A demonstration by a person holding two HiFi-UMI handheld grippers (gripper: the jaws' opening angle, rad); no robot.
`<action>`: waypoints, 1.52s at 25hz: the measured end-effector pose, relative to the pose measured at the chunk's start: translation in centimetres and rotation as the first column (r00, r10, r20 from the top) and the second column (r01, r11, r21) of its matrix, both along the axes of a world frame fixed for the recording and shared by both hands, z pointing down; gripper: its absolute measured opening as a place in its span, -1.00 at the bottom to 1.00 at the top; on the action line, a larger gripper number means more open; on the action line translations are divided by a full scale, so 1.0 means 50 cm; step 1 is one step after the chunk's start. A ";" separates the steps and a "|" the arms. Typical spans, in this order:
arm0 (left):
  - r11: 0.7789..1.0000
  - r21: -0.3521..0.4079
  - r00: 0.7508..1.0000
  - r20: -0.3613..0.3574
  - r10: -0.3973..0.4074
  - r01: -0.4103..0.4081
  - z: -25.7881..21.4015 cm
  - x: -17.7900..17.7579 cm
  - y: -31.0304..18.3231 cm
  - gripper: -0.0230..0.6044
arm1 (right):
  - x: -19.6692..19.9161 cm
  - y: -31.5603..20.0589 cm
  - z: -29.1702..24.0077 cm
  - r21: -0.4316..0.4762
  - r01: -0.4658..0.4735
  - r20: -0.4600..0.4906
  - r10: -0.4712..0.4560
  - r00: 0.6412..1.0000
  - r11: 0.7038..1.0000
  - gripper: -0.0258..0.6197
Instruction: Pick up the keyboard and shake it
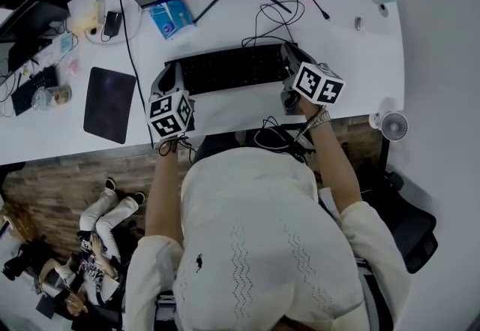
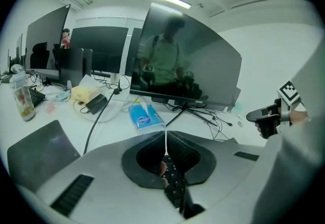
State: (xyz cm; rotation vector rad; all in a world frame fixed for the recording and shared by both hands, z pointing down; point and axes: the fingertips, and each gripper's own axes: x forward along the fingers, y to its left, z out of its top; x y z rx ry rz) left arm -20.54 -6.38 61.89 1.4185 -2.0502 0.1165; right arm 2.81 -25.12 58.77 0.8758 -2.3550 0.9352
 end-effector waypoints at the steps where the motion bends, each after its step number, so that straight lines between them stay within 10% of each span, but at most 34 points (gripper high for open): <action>1: 1.000 0.019 1.000 0.001 0.002 -0.002 -0.016 0.003 -0.002 -0.86 | -0.002 0.003 -0.014 0.022 0.004 -0.002 -0.004 1.000 1.000 -0.92; 38: 0.915 0.397 0.971 0.239 -0.028 -0.071 -0.457 0.066 0.016 -0.86 | -0.032 0.129 -0.450 0.498 0.012 0.182 -0.118 0.976 0.867 -0.92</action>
